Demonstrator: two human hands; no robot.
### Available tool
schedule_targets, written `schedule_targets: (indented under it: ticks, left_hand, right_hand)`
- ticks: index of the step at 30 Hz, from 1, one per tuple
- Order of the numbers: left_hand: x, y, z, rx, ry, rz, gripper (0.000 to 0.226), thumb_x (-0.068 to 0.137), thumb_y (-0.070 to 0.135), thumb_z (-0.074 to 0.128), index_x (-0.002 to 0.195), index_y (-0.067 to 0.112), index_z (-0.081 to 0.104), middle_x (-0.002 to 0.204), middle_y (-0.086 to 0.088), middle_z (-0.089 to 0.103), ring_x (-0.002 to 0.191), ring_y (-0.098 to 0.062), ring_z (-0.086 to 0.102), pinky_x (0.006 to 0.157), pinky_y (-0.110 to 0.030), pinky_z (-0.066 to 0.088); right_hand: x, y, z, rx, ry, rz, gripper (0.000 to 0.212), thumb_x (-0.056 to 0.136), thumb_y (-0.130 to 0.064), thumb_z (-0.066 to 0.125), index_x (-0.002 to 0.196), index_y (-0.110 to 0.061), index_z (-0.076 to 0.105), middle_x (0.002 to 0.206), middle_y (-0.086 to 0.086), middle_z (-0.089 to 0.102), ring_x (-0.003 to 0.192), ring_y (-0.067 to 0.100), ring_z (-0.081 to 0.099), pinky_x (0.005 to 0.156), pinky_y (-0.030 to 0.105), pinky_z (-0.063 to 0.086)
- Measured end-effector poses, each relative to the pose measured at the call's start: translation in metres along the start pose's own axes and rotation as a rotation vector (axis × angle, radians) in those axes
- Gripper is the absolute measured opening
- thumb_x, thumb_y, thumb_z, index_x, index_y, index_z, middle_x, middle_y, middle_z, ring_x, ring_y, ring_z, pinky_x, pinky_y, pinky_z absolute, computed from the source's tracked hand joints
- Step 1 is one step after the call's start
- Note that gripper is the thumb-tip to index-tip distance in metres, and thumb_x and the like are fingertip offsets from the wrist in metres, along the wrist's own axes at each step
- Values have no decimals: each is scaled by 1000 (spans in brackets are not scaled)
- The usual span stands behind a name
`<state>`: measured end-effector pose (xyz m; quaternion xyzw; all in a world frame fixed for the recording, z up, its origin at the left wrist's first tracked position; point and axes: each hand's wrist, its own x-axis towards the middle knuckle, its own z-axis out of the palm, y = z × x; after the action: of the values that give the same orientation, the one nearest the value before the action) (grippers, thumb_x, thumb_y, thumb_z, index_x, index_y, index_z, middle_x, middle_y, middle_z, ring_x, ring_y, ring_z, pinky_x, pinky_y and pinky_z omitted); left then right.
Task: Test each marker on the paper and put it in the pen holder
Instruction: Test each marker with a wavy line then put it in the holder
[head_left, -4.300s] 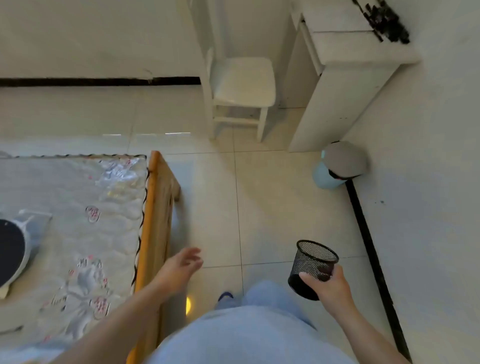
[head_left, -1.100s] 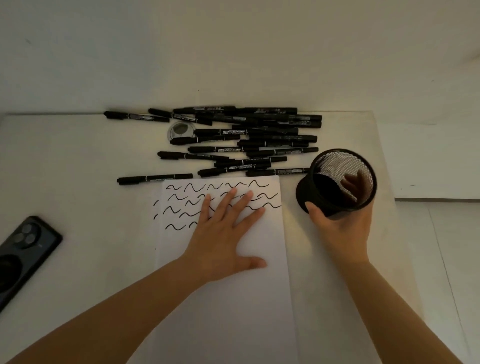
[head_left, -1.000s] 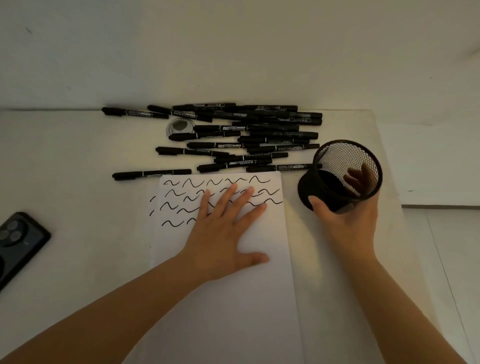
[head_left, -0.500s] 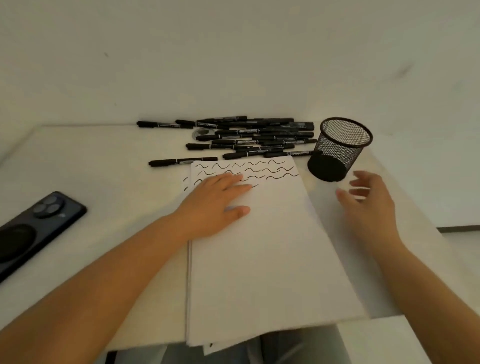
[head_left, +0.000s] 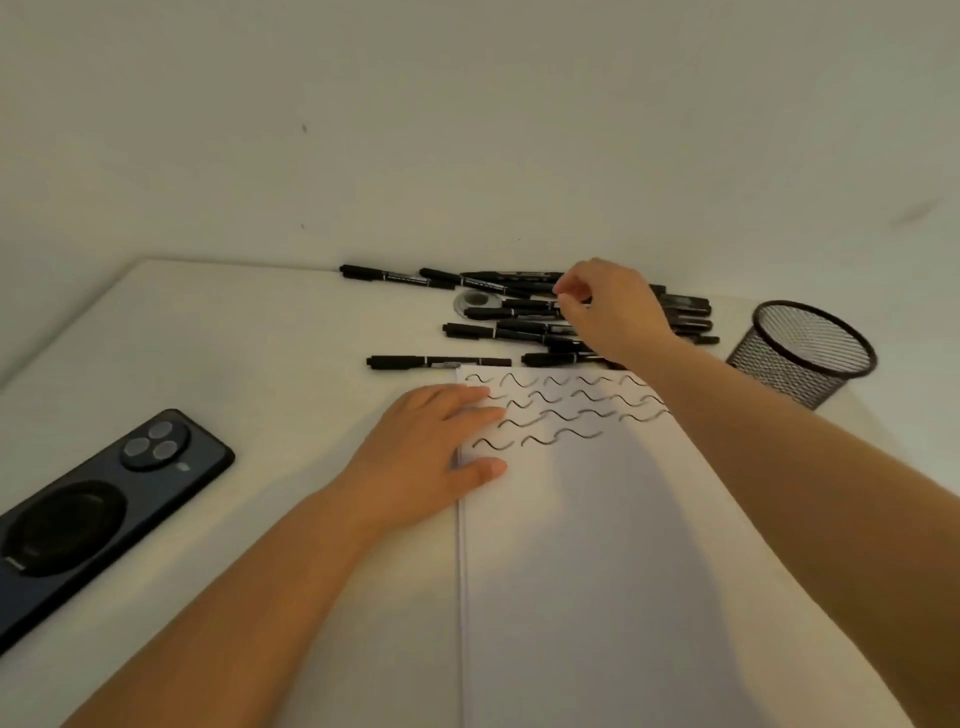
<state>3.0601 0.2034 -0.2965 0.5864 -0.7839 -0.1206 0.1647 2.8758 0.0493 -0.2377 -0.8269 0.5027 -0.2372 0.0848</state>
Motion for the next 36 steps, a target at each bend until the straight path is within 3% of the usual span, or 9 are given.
schedule_targets:
  ticks: [8, 17, 24, 27, 29, 31, 33, 36]
  left_hand:
    - [3, -4, 3, -24, 34, 3, 56, 84, 60, 40, 136, 41, 32, 147, 19, 26, 130, -1, 11, 108, -21, 3]
    - [4, -7, 8, -27, 109, 20, 55, 84, 59, 42, 134, 39, 36, 144, 18, 31, 127, 0, 13, 103, -17, 2]
    - [3, -6, 6, -26, 108, 16, 54, 85, 59, 42, 134, 38, 37, 144, 17, 31, 130, -3, 17, 109, -24, 7]
    - [3, -8, 7, -40, 106, 5, 54, 85, 58, 41, 134, 38, 37, 144, 18, 31, 131, -3, 18, 109, -24, 8]
    - [2, 6, -1, -25, 109, 37, 52, 85, 57, 43, 133, 38, 39, 144, 18, 30, 131, -3, 20, 108, -22, 9]
    - [3, 3, -2, -103, 135, -20, 47, 86, 52, 46, 131, 36, 43, 143, 17, 31, 129, -4, 26, 108, -21, 16]
    - [1, 2, -9, -169, 266, -115, 41, 89, 42, 49, 129, 34, 47, 141, 16, 33, 123, -2, 35, 103, -19, 28]
    - [-4, 15, -19, -142, 482, -151, 34, 90, 27, 52, 125, 29, 53, 134, 9, 46, 116, -5, 46, 92, -15, 32]
  right_hand:
    - [68, 17, 52, -247, -24, -33, 27, 94, -13, 39, 116, -11, 55, 119, 13, 54, 109, 30, 47, 86, 41, 41]
    - [83, 20, 66, -465, -35, -75, 41, 95, -37, 40, 111, -4, 59, 118, 19, 49, 109, 35, 43, 85, 45, 38]
    - [81, 17, 67, -375, -67, -30, 37, 94, -32, 46, 111, 0, 53, 119, 20, 51, 112, 34, 41, 90, 44, 37]
    - [76, 9, 55, -381, -1, -53, 32, 94, -29, 46, 108, 0, 51, 111, 20, 56, 103, 34, 46, 81, 42, 38]
    - [56, 4, 25, -273, 113, -45, 27, 93, -28, 49, 106, -5, 52, 100, 15, 58, 93, 31, 49, 72, 38, 38]
    - [40, -9, 17, -175, 116, -32, 22, 91, -31, 53, 102, -12, 54, 88, 6, 54, 82, 25, 51, 65, 33, 36]
    - [9, -19, 5, -89, 62, -53, 17, 88, -33, 57, 98, -19, 55, 83, -3, 54, 74, 18, 51, 64, 31, 39]
    - [-49, -26, -25, 36, -66, -21, 9, 83, -33, 63, 88, -27, 60, 78, -9, 60, 65, 7, 52, 60, 26, 42]
